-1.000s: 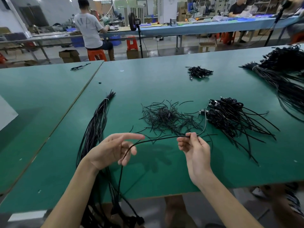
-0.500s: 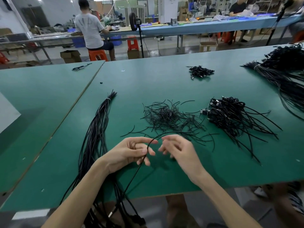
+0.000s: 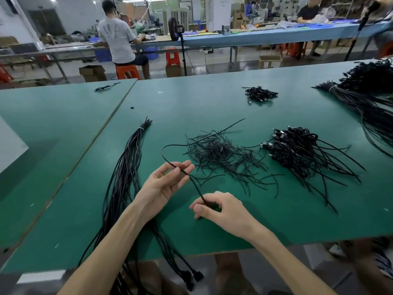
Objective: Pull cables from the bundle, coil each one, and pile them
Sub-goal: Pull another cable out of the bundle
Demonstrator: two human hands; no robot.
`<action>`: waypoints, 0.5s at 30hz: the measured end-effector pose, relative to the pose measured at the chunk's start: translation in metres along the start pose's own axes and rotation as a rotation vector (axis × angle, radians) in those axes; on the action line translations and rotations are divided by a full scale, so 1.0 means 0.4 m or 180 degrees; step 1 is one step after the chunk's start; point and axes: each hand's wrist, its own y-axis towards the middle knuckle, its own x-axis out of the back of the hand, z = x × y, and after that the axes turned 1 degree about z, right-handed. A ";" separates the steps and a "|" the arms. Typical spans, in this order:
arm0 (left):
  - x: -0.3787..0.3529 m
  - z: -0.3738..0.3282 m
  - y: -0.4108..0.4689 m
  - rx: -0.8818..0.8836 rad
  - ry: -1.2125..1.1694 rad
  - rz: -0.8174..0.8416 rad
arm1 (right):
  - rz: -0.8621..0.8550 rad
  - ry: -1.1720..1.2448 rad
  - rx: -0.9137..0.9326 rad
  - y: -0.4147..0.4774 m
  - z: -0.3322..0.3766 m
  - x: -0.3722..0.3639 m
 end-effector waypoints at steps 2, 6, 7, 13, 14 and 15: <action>-0.002 0.001 -0.002 0.0043 0.0076 0.0062 | -0.0064 0.0177 0.0021 0.001 -0.001 -0.001; -0.003 0.009 -0.001 -0.0020 0.0418 -0.0069 | -0.0569 0.0990 -0.0045 -0.001 -0.005 0.003; -0.002 0.011 -0.001 -0.0014 0.0540 -0.0070 | -0.0643 0.1072 -0.0045 -0.002 -0.005 0.004; -0.011 0.021 -0.003 0.0005 0.1271 0.0137 | -0.1001 0.1207 0.0016 -0.002 0.004 0.007; -0.012 0.023 -0.003 -0.0001 0.1340 0.0146 | -0.1168 0.1186 -0.0033 -0.002 0.002 0.011; -0.012 0.025 -0.004 0.0003 0.1407 0.0165 | -0.1289 0.1172 -0.0084 -0.003 0.000 0.014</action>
